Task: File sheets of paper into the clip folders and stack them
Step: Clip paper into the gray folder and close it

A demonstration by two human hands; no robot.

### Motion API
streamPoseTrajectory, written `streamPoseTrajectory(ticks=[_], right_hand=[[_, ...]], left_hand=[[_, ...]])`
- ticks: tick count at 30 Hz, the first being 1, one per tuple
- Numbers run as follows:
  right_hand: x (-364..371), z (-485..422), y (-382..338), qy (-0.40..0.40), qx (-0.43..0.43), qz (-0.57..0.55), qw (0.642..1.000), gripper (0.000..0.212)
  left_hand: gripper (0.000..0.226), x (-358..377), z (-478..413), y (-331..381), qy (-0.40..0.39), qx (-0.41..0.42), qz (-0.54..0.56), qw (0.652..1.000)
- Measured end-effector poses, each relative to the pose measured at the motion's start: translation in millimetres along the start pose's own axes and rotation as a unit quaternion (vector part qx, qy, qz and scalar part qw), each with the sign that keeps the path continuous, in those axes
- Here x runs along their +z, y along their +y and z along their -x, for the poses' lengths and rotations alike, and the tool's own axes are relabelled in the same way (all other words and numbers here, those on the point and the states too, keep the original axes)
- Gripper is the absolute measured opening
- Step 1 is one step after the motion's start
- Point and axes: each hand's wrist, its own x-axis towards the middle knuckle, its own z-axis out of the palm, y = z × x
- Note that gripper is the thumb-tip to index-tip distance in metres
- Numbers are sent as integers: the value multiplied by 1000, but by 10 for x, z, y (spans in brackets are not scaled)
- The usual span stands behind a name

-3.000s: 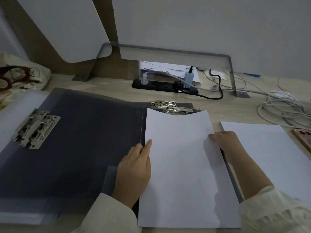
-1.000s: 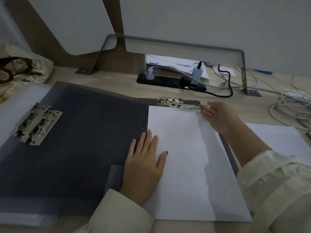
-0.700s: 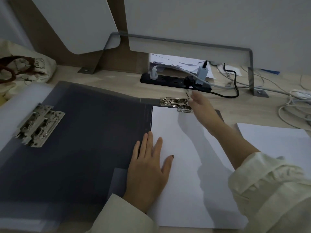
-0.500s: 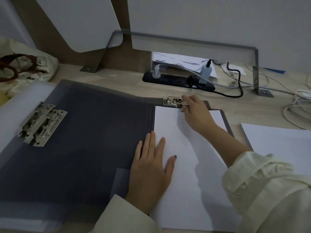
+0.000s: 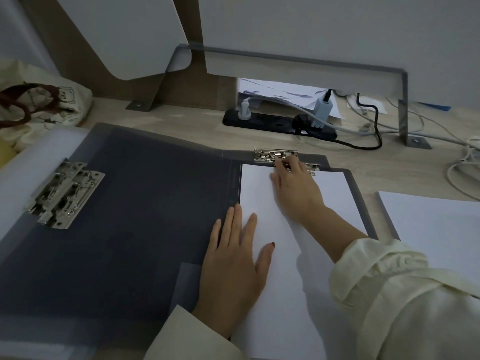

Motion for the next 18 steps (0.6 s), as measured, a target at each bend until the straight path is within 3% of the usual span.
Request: streamPoseTrajectory(ticks=[9,13,15,18], right_hand=[[-326,273,204,-72,25,-93,993,51],[-812,828,675,-76,95,-120,985,39],[-1039,1151,959,-73,144,-133,978,33],[-1198,1589,1286,-68,199,-125,970,30]], left_hand=[[71,-105,53,-24,-36,36,22,998],[96,-225,122,26,-56,38,20,998],[82,-377,229,162,-91,32,80,992],[55,-595,445,577,-68,41,292,953]])
